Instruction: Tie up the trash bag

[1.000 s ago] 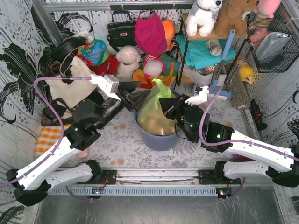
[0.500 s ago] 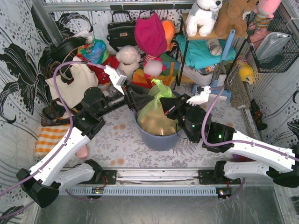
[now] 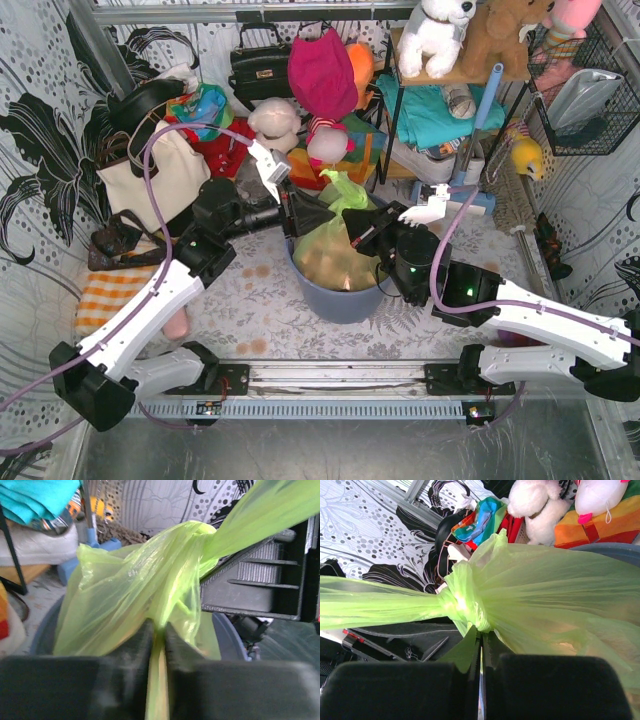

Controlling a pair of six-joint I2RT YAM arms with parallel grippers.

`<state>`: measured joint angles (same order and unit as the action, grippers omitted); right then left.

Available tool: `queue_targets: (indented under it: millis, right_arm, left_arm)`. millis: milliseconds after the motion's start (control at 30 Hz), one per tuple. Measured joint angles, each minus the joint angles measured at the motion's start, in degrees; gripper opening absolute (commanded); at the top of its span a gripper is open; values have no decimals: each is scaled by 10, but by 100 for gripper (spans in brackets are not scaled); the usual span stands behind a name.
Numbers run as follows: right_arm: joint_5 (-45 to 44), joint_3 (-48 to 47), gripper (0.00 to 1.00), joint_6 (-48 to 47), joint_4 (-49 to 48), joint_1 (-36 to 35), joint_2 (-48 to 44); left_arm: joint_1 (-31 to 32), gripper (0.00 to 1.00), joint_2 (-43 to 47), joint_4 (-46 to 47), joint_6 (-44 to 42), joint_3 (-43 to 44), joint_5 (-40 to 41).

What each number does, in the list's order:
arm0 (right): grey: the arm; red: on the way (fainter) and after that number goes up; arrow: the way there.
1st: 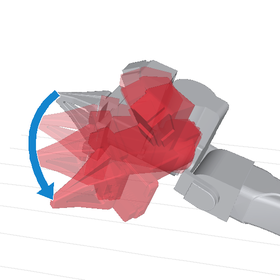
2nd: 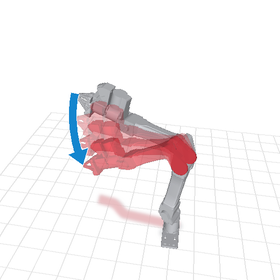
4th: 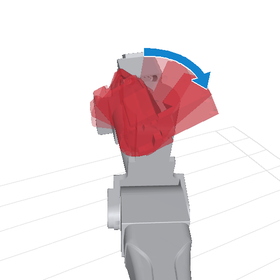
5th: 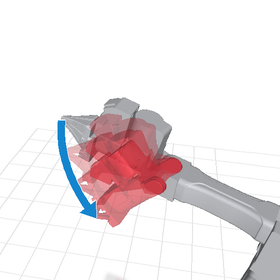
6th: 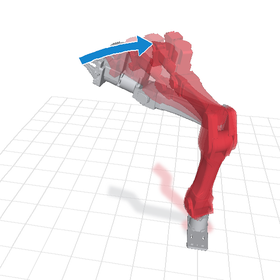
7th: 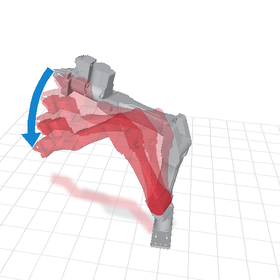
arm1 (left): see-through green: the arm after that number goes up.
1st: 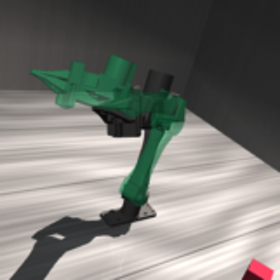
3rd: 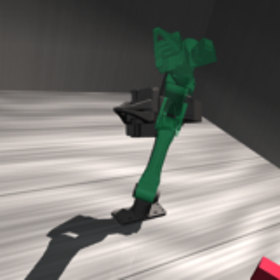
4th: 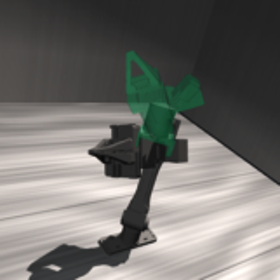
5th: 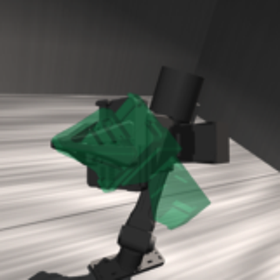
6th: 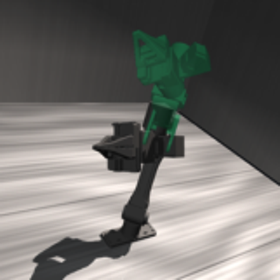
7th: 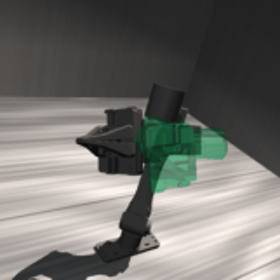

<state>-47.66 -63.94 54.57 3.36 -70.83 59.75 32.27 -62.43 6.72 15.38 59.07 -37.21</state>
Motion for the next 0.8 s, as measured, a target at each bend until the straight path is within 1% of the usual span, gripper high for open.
queue_targets:
  millis: [33, 67, 133, 333, 533, 800]
  right_arm:
    - [0, 0, 0, 0, 0, 0, 0]
    - [0, 0, 0, 0, 0, 0, 1]
    - [-2, 0, 0, 0, 0, 0, 3]
    - [-13, 0, 0, -7, -11, 0, 17]
    - [-29, 18, 0, -42, -79, 0, 32]
    - [-52, 44, 0, -100, -189, 0, 53]
  left_arm:
    - [0, 9, -3, -1, -2, 0, -6]
    - [-1, 6, -5, -2, -4, 0, -12]
    - [-1, 3, -5, -4, -7, 0, -21]
    - [-1, 2, 12, -11, -11, 0, -43]
    - [-1, 2, 36, -38, -16, 1, -57]
    - [-1, 2, 40, -61, -19, 2, -82]
